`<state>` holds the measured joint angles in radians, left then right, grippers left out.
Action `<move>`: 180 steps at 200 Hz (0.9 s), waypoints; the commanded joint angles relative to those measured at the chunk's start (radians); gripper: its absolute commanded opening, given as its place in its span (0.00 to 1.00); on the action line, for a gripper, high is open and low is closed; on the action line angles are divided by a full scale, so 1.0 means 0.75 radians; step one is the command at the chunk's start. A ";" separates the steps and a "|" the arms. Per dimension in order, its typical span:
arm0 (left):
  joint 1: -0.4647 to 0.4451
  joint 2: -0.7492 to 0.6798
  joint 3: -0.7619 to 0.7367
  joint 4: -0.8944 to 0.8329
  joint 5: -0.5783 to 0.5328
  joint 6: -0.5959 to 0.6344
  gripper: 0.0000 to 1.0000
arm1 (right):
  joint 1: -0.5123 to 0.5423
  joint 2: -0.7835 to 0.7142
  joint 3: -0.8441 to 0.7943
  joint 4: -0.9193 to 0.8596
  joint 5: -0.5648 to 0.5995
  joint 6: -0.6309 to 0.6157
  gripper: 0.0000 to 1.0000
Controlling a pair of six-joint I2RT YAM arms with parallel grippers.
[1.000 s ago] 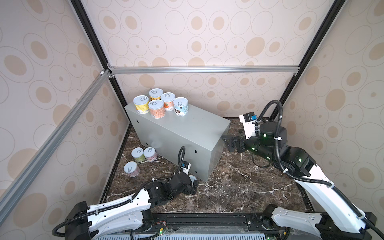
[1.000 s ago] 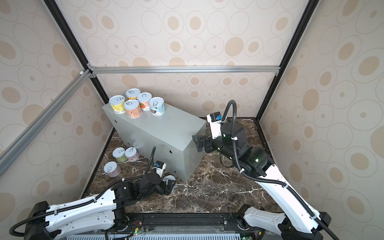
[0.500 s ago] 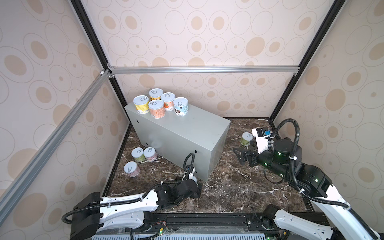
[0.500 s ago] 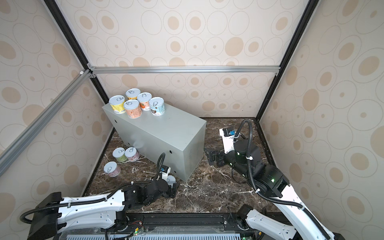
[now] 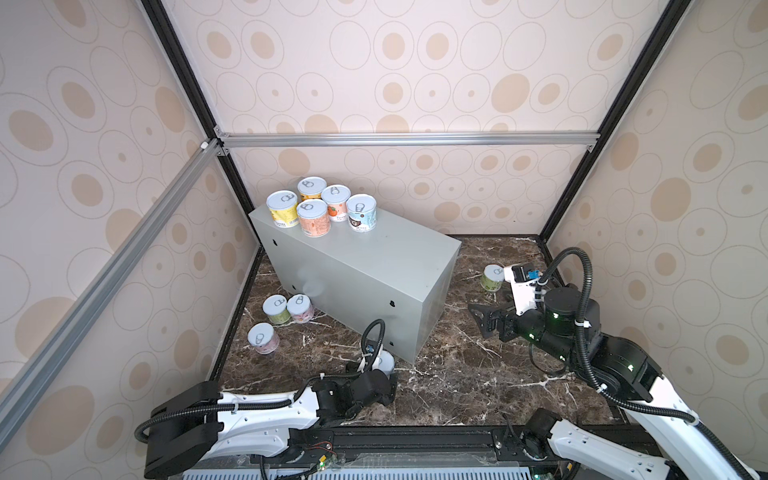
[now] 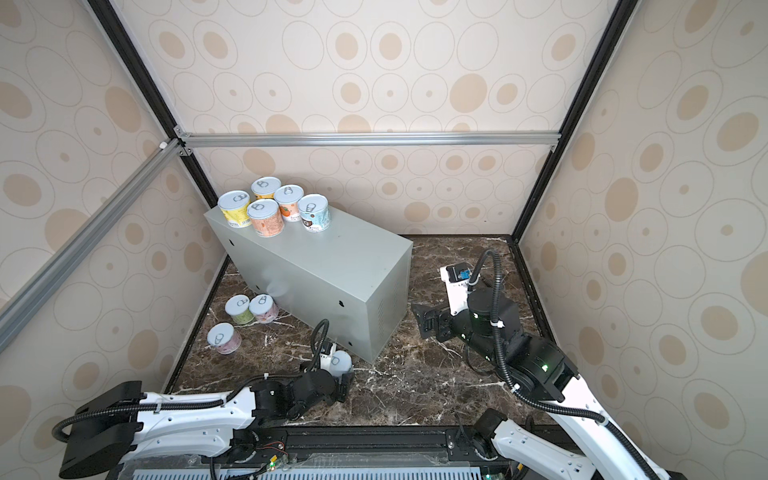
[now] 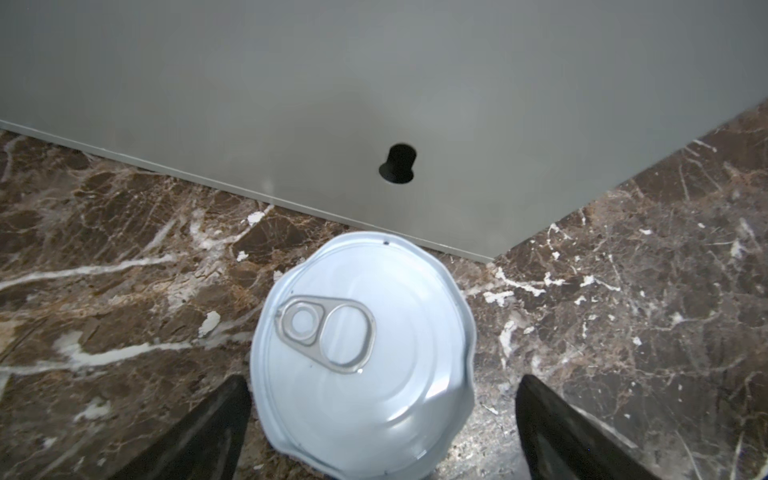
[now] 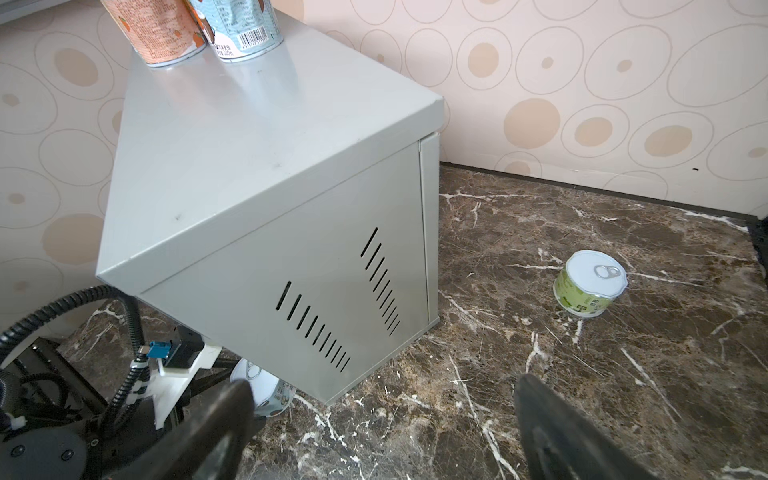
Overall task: Place and organize the canned foods onto the counter
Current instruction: 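Lower the left gripper onto the white-lidded can by the cabinet and close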
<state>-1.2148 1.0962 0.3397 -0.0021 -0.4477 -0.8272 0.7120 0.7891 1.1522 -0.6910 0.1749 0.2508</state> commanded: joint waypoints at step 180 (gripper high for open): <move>-0.014 0.290 -0.144 0.535 -0.139 0.078 0.88 | -0.006 0.034 -0.034 -0.003 0.010 0.029 1.00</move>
<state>-1.2167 1.2953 0.2195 0.3416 -0.5148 -0.7952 0.7120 0.8135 1.1378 -0.6910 0.1772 0.2653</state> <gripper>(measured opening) 0.883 0.999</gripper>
